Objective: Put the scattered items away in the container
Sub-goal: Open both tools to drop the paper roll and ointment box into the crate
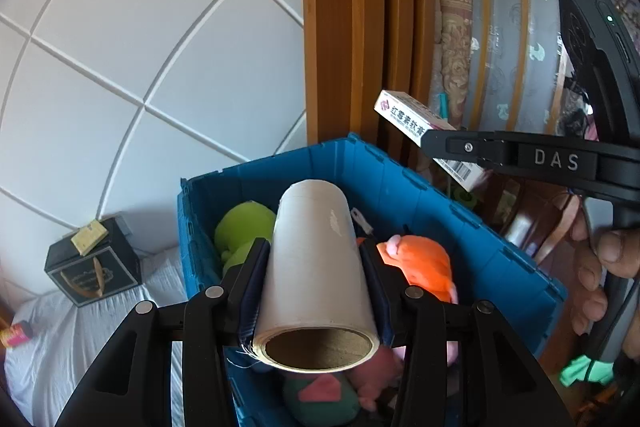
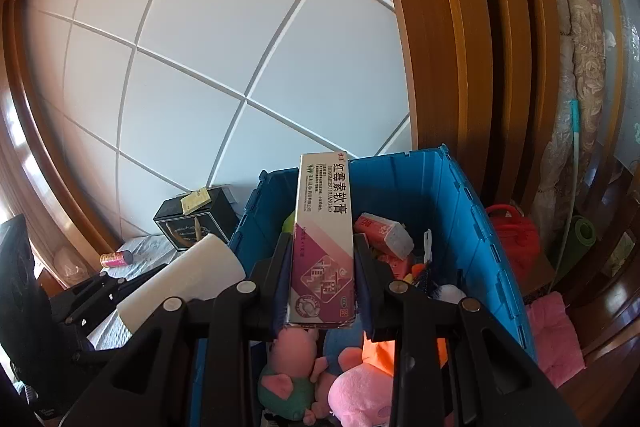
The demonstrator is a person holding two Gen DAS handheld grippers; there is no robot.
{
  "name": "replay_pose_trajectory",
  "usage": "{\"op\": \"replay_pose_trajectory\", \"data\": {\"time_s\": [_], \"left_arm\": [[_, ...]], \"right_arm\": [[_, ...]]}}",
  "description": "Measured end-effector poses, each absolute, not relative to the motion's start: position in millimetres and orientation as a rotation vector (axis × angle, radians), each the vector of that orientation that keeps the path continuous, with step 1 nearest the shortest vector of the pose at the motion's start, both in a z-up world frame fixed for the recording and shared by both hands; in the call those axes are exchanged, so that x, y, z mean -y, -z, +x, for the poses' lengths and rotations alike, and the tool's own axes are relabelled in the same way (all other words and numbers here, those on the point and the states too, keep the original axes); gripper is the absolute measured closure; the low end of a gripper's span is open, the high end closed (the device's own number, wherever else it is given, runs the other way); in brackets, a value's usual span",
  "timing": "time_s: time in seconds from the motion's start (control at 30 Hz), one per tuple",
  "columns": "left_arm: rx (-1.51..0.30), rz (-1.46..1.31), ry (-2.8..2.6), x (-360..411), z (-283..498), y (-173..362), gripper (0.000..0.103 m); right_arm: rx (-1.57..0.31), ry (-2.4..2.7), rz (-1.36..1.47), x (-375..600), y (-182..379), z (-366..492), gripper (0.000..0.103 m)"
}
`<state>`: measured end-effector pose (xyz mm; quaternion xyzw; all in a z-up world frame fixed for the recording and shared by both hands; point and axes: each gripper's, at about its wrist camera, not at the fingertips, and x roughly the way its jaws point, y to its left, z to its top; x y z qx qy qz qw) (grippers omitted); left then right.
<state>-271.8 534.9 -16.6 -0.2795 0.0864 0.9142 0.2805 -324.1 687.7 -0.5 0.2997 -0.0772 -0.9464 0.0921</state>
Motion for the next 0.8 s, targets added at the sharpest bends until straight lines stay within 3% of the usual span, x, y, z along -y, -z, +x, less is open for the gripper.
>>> {"op": "replay_pose_trajectory", "data": {"time_s": [0.43, 0.47, 0.5, 0.53, 0.57, 0.8], "left_arm": [[-0.211, -0.765, -2.457, -539.5, -286.2, 21.8, 0.058], [-0.207, -0.779, -2.464, -540.1, -288.8, 22.8, 0.056], [-0.204, -0.8, -2.463, -540.9, -292.1, 24.2, 0.034], [-0.197, -0.814, -2.459, -541.5, -294.6, 25.4, 0.008], [-0.186, -0.815, -2.458, -540.7, -295.5, 26.0, 0.002], [-0.228, -0.811, -2.471, -538.8, -291.3, 31.1, 0.001]], "right_arm": [[0.127, 2.825, 0.89, -688.5, -13.5, -369.5, 0.075], [0.107, 2.826, 0.909, -688.2, -11.3, -373.9, 0.07], [0.112, 2.833, 0.914, -689.8, -8.8, -376.3, 0.061], [0.139, 2.84, 0.904, -693.4, -6.3, -376.8, 0.032], [0.166, 2.84, 0.898, -696.4, -4.0, -376.3, 0.014], [0.217, 2.829, 0.917, -702.8, 6.2, -361.9, 0.014]]}}
